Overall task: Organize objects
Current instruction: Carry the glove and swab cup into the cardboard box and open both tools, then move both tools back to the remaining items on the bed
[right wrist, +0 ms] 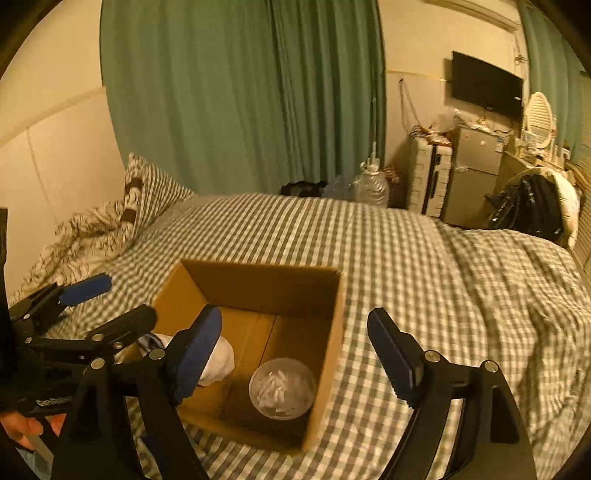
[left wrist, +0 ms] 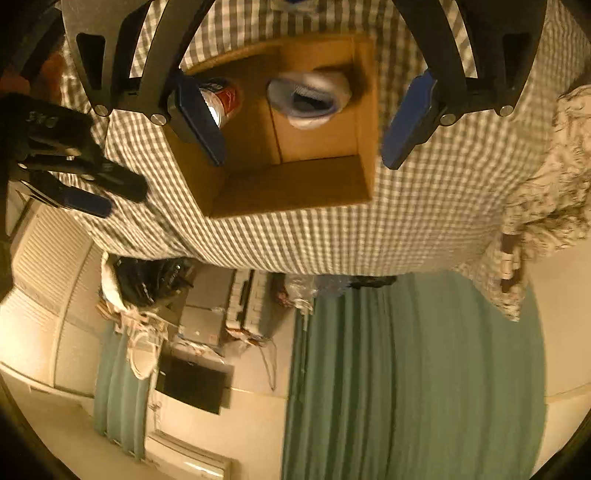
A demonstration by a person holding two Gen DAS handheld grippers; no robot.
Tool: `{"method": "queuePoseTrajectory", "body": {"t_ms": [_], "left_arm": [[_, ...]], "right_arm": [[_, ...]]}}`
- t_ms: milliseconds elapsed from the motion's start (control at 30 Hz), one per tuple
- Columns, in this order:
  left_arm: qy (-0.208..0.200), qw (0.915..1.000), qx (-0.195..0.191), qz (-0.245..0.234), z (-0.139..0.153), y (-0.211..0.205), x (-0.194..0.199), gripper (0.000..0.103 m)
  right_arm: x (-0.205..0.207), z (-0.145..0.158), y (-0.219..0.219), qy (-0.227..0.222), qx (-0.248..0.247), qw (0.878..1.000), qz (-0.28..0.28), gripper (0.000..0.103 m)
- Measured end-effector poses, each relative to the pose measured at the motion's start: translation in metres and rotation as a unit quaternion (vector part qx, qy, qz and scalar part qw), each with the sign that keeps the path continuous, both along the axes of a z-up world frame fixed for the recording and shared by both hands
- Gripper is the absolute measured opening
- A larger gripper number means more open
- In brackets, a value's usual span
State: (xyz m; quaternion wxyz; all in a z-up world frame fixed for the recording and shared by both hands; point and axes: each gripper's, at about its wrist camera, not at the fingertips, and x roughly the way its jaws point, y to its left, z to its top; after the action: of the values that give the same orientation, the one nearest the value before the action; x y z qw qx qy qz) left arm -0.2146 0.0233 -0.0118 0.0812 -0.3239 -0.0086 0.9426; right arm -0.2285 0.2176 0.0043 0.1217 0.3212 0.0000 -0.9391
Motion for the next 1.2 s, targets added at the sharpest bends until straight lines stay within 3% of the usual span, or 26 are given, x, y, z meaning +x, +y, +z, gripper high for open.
{"method": "queuePoseTrajectory", "body": {"t_ms": [133,233,467,667,933,1200], "left_arm": [[0.018,0.9996,-0.012,0.02,0.03,-0.012,0.031,0.091],[0.026,0.9987,-0.014,0.042,0.049,-0.023,0.06,0.098],[0.026,0.9957,-0.012,0.088,0.055,-0.057,0.135,0.103],[0.016,0.992,-0.02,0.123,0.014,-0.066,0.178,0.103],[-0.042,0.9891,-0.029,0.138,-0.062,-0.068,0.167,0.103],[-0.089,0.9853,-0.041,0.14,-0.111,-0.076,0.154,0.103]], "right_arm": [[0.039,0.034,0.009,0.023,0.009,1.0,-0.004,0.082],[0.072,0.056,0.013,0.038,0.02,0.999,-0.012,0.087],[0.154,0.064,0.013,0.054,0.057,0.997,-0.009,0.093],[0.197,0.026,-0.009,0.04,0.077,0.996,0.009,0.093],[0.198,-0.055,-0.05,-0.03,0.073,0.996,0.03,0.093],[0.182,-0.117,-0.047,-0.09,0.086,0.992,0.031,0.093]]}}
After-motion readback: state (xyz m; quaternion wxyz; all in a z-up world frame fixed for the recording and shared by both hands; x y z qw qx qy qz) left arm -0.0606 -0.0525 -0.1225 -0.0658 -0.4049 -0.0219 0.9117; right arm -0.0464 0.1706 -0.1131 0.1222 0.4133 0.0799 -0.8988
